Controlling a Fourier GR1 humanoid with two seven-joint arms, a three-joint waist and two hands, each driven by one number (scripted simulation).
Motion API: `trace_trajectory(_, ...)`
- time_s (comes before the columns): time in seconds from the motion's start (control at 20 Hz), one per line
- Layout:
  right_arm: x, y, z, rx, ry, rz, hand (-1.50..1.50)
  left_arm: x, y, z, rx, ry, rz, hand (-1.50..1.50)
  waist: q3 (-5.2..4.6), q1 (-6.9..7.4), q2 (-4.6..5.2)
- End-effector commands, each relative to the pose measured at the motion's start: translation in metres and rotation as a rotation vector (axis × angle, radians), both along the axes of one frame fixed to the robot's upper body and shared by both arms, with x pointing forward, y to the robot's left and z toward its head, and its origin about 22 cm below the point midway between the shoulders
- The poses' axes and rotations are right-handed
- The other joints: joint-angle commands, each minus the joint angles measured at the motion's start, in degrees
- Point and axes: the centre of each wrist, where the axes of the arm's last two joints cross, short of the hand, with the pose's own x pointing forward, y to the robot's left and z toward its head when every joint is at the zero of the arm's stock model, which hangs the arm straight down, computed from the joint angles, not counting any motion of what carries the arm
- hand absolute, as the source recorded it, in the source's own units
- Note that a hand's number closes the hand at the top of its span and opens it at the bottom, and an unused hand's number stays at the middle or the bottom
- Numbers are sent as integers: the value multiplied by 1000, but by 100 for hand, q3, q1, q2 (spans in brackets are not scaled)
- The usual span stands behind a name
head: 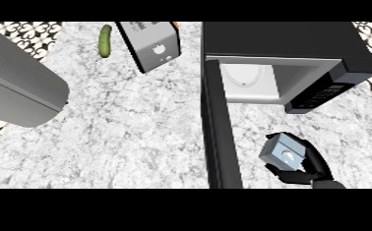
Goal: Pick up the milk, place it into the microwave and close the microwave
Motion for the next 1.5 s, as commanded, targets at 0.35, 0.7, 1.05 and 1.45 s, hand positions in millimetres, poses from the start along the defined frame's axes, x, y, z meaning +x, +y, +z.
trace_trajectory(0.35,24,20,-4,115,-119,77,150,-2,-12,25,-71,-107,-15,-150,5,-32,12)
trace_trajectory(0.7,13,16,-17,157,-163,-237,150,-7,4,24,-67,-115,-37,-150,10,-41,28)
trace_trajectory(1.05,41,41,-7,118,-181,-207,150,-10,9,27,-71,-110,-25,-150,0,-61,21)
trace_trajectory(1.45,101,38,38,104,-238,-221,150,-14,13,20,-77,-80,-40,-150,-2,-3,24)
